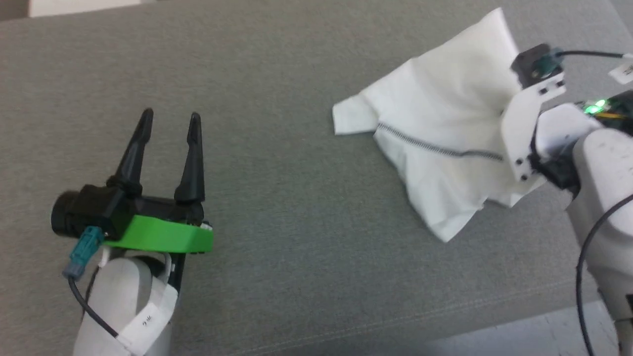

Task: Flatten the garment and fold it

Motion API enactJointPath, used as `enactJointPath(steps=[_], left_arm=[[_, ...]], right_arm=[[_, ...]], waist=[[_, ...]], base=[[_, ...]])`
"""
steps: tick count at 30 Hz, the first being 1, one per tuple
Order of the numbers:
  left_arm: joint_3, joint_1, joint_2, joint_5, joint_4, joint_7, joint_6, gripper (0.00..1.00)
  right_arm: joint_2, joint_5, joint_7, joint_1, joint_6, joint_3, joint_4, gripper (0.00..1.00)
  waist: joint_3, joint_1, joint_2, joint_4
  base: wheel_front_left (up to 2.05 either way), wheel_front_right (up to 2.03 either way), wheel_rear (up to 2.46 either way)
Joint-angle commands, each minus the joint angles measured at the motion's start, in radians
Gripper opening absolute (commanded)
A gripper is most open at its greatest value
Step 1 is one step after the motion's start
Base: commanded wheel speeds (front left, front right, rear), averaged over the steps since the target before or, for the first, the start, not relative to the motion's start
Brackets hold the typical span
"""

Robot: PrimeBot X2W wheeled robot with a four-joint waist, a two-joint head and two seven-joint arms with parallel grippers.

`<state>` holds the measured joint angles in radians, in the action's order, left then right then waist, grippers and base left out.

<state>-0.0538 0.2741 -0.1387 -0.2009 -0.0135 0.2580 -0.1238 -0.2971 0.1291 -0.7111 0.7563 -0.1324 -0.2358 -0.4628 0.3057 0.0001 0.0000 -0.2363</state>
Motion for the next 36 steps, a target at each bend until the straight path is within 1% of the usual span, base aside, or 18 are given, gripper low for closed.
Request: enactJointPath(steps=[1,3,6,7,8,11,14,20,21,22,27,30,33,36], left_arm=[[-0.009,0.025,-0.021,0.014,-0.007,0.004,-0.007,1.0],[-0.022,0.047,-0.045,0.019,-0.015,0.004,-0.007,1.0],[-0.035,0.073,-0.083,0.024,-0.026,0.003,-0.007,1.0],[-0.038,0.081,-0.095,0.025,-0.031,-0.001,-0.007,1.0],[-0.042,0.093,-0.122,0.027,-0.048,-0.016,-0.007,1.0],[-0.039,0.096,-0.142,0.032,-0.073,-0.036,-0.007,1.0],[-0.031,0.093,-0.159,0.033,-0.098,-0.054,-0.003,1.0],[-0.023,0.082,-0.177,0.028,-0.127,-0.075,0.001,1.0],[-0.024,0.08,-0.177,0.026,-0.127,-0.075,0.001,1.0],[-0.025,0.077,-0.176,0.025,-0.126,-0.074,0.002,1.0],[-0.036,0.062,-0.153,0.014,-0.105,-0.053,0.011,1.0],[-0.04,0.048,-0.135,0.002,-0.074,-0.034,0.015,1.0],[-0.04,0.025,-0.107,-0.017,-0.027,-0.016,0.019,1.0],[-0.036,-0.003,-0.078,-0.037,0.018,-0.005,0.024,1.0]], right_arm=[[-0.012,-0.022,0.024,0.031,0.002,0.017,-0.018,0.0],[-0.025,-0.056,0.06,0.063,0.002,0.055,-0.054,0.0],[-0.038,-0.119,0.123,0.103,0.002,0.144,-0.101,0.0],[-0.044,-0.141,0.147,0.115,0.002,0.183,-0.117,0.0],[-0.049,-0.206,0.2,0.141,0.002,0.285,-0.154,0.0],[-0.054,-0.277,0.249,0.157,0.002,0.39,-0.189,0.0],[-0.051,-0.333,0.29,0.168,0.002,0.468,-0.214,0.0],[-0.013,-0.403,0.369,0.191,0.002,0.604,-0.251,0.0],[-0.007,-0.418,0.382,0.192,0.002,0.621,-0.256,0.38],[-0.003,-0.428,0.389,0.193,0.002,0.637,-0.26,1.0],[0.003,-0.491,0.437,0.19,0.002,0.711,-0.256,1.0],[0.0,-0.51,0.472,0.175,0.002,0.712,-0.245,1.0],[0.005,-0.482,0.536,0.15,0.002,0.696,-0.234,1.0],[0.012,-0.411,0.605,0.116,0.002,0.646,-0.22,1.0]], waist=[[0.143,-0.0001,0.0,-0.129],[0.176,-0.0001,0.0,-0.147],[0.22,-0.0001,0.0,-0.165],[0.234,-0.0001,0.0,-0.168],[0.261,-0.0001,0.0,-0.169],[0.281,-0.0001,0.0,-0.163],[0.296,-0.0001,0.0,-0.156],[0.301,-0.0001,0.0,-0.137],[0.296,-0.0001,0.0,-0.133],[0.291,-0.0001,0.0,-0.129],[0.238,-0.0001,0.0,-0.102],[0.184,-0.0001,0.0,-0.085],[0.109,-0.0001,0.0,-0.062],[0.04,-0.0001,0.0,-0.036]], base=[[0.0,0.0,0.0],[0.0,0.0,0.0],[0.0,0.0,0.0],[0.0,0.0,0.0],[0.0,0.0,0.0],[0.0,0.0,0.0],[0.0,0.0,0.0],[0.0,0.0,0.0],[0.0,0.0,0.0],[0.0,0.0,0.0],[0.0,0.0,0.0],[0.0,0.0,0.0],[0.0,0.0,0.0],[0.0,0.0,0.0]])
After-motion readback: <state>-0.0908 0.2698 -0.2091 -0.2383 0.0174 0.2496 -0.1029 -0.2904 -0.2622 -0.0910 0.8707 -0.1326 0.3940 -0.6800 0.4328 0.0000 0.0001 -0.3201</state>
